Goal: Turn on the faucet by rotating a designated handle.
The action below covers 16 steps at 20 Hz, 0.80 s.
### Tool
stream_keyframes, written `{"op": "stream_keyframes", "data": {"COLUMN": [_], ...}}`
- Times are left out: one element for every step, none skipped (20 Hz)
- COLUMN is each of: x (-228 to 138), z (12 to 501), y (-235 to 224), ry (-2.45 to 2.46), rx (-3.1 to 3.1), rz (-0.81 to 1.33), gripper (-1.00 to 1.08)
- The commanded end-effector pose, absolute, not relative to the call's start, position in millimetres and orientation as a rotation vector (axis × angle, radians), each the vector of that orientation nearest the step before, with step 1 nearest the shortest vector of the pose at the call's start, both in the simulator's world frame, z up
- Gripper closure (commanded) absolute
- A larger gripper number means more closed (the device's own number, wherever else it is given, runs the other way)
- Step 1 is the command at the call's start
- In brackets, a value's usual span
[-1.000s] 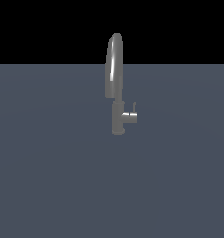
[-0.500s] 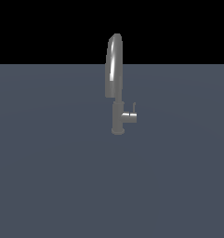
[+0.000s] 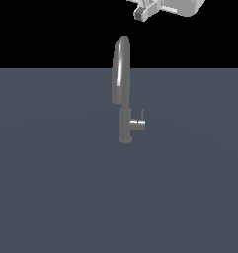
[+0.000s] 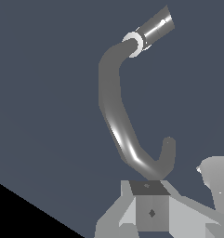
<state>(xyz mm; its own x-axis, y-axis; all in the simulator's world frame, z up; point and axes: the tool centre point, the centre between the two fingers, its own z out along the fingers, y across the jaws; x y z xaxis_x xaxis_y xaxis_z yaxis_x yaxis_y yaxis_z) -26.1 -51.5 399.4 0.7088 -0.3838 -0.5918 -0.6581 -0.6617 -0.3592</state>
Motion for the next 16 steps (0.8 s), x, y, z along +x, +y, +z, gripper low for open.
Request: {"op": "stream_keyframes", "data": {"x": [-13.6,-8.8,-4.1,0.6,5.2,9.7,14.2,18.5,22.9,27.1,31.2,35.3,39.3,43.2,47.0,50.7], "z": [387.4,382.3,377.0,371.6,366.0,360.2,354.2,348.0,341.6,335.0,328.2,321.1,313.8,306.2,298.3,290.1], "y": [-57.0,-59.2,-61.4,-63.6,-65.8,-68.0,-70.3,-72.5,-74.7,-76.9,-79.1,-81.3,-83.4,-85.5,-87.6,-89.5], "ry": [0.832,0.848,0.864,0.88,0.895,0.911,0.927,0.942,0.958,0.973,0.988,1.004,1.019,1.035,1.05,1.065], "rx": [-2.282,-2.254,-2.225,-2.196,-2.166,-2.136,-2.105,-2.073,-2.041,-2.007,-1.973,-1.939,-1.903,-1.866,-1.828,-1.789], "rz": [0.68,0.695,0.71,0.725,0.74,0.754,0.769,0.784,0.798,0.813,0.827,0.842,0.856,0.871,0.885,0.9], "gripper": [1.08,1.08,1.08,1.08,1.08,1.08,1.08,1.08,1.08,1.08,1.08,1.08,1.08,1.08,1.08,1.08]}}
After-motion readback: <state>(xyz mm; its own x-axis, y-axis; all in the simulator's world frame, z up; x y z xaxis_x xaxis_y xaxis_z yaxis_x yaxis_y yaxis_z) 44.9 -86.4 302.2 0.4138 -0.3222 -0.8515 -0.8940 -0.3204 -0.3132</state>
